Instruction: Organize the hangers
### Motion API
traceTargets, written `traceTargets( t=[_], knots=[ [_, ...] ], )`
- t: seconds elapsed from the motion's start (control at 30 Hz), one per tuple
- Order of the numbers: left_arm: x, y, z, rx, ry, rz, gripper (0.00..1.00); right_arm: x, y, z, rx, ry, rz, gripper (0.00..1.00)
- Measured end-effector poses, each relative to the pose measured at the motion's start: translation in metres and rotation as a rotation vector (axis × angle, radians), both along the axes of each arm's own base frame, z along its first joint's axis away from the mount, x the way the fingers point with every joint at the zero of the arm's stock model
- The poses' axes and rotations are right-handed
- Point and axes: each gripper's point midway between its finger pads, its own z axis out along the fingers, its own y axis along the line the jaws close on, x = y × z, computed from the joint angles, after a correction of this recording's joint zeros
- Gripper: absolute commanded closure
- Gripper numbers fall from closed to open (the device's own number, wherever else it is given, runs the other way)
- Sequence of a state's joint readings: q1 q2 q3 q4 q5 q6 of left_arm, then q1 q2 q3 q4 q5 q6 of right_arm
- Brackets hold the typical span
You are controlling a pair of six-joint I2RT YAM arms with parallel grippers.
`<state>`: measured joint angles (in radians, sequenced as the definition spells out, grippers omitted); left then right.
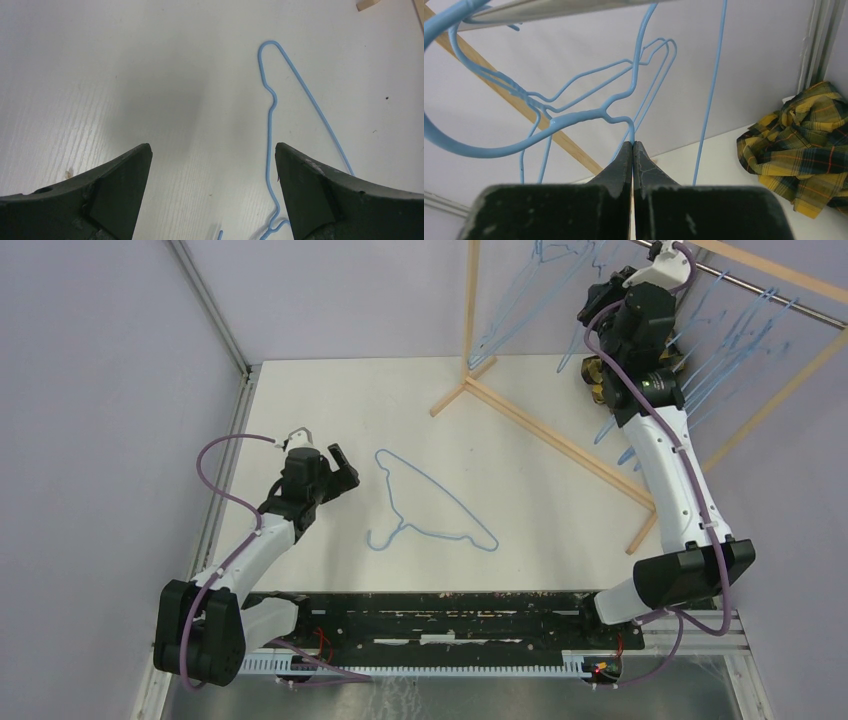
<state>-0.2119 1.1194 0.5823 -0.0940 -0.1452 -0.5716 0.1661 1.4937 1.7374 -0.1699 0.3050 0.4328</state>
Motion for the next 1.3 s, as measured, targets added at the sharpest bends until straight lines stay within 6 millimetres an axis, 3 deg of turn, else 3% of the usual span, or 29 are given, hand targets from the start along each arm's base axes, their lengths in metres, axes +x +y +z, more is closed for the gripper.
traceTargets(
  t=[0.23, 0.57, 1.07, 1.3],
  knots=[
    [0.0, -0.001, 0.0, -0.005, 0.001, -0.007, 0.0, 0.006, -0.011, 0.015, 0.023, -0.03, -0.069, 0.99],
    [-0.001, -0.003, 0.0, -0.006, 0.001, -0.014, 0.0, 0.025, -0.024, 0.012, 0.042, -0.019, -0.169, 0.99],
    [-0.001, -0.006, 0.0, -0.01, 0.002, -0.022, 0.0, 0.023, -0.052, 0.003, 0.072, -0.007, -0.265, 0.98],
    [-0.001, -0.006, 0.0, -0.01, 0.002, -0.022, 0.0, 0.013, -0.056, 0.002, 0.092, -0.01, -0.273, 0.97]
  ],
)
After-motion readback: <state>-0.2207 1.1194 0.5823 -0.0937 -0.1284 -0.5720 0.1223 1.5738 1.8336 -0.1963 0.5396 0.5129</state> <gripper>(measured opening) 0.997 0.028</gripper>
